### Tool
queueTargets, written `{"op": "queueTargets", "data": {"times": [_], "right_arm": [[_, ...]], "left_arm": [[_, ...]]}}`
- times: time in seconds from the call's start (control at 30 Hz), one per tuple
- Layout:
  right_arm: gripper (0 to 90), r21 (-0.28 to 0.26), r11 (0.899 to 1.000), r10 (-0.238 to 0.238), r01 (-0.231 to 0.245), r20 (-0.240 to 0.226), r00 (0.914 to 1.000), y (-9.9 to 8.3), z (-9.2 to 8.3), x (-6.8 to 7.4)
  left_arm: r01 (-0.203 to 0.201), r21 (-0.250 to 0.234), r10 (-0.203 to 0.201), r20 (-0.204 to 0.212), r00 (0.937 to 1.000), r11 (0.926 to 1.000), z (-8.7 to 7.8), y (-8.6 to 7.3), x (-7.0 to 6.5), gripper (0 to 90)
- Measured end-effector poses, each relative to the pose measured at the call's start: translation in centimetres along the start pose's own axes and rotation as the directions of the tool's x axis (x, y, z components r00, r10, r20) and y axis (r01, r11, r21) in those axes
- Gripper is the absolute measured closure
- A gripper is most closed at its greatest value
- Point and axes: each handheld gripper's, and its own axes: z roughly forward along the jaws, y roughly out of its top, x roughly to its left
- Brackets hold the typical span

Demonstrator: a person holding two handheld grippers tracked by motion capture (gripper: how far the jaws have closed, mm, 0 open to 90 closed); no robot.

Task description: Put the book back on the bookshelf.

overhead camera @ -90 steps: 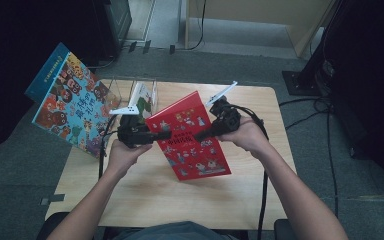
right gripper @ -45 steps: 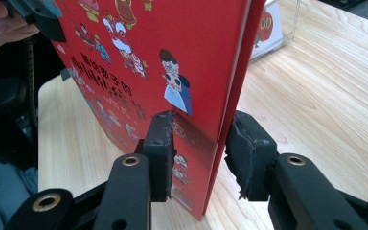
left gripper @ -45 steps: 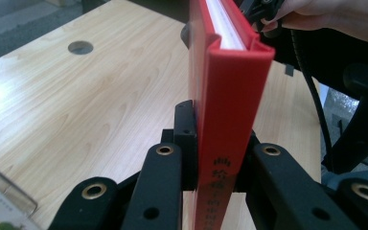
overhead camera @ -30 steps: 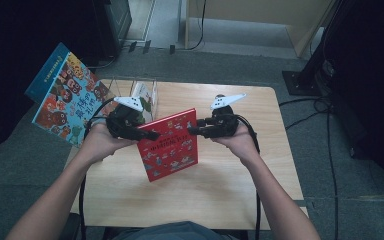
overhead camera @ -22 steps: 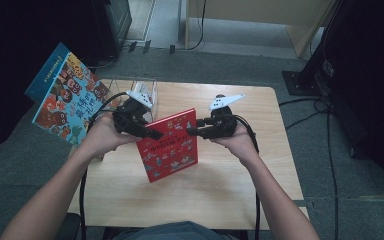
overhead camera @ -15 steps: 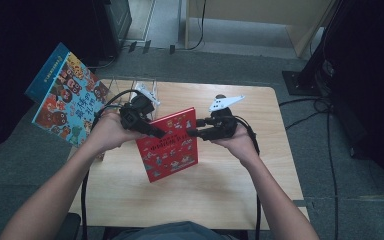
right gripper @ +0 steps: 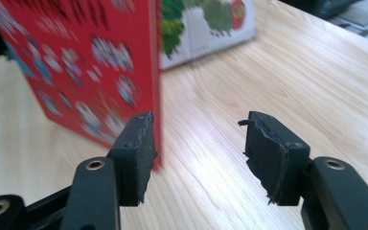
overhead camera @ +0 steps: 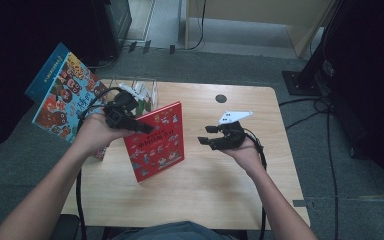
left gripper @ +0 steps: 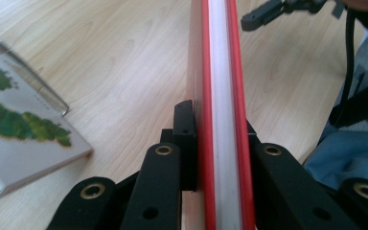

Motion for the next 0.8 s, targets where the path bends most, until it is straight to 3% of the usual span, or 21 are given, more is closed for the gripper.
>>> {"op": "queueTargets", "data": {"times": [0.23,0.33,0.53,0.7,0.8], "right_arm": [[43.4,0.067,0.995,0.066,-0.068,0.028,0.9974,-2.5,0.9,-1.2],[40.5,0.060,0.996,0.069,-0.071,0.041,0.9968,-3.3,1.3,-1.5],[38.0,0.117,0.990,0.068,-0.075,0.059,0.9959,-4.5,2.4,-2.0],[38.1,0.102,0.991,0.082,-0.090,0.074,0.9938,-4.7,2.9,-2.6],[37.8,0.116,0.990,0.066,-0.080,0.115,0.9912,-5.0,3.3,-3.0]], "left_arm": [[0.055,-0.042,-0.056,-0.014,0.9983,0.9976,-2.0,-1.6,0.9,80.2],[0.076,-0.048,-0.077,-0.013,0.9970,0.9959,-2.8,-2.3,1.3,80.2],[0.114,-0.071,-0.117,-0.041,0.9922,0.9909,-4.5,-4.0,1.7,80.2],[0.154,-0.094,-0.160,-0.064,0.9850,0.9836,-5.6,-5.4,2.1,80.1],[0.172,-0.104,-0.180,-0.075,0.9807,0.9796,-6.2,-6.1,2.3,80.1]]}}
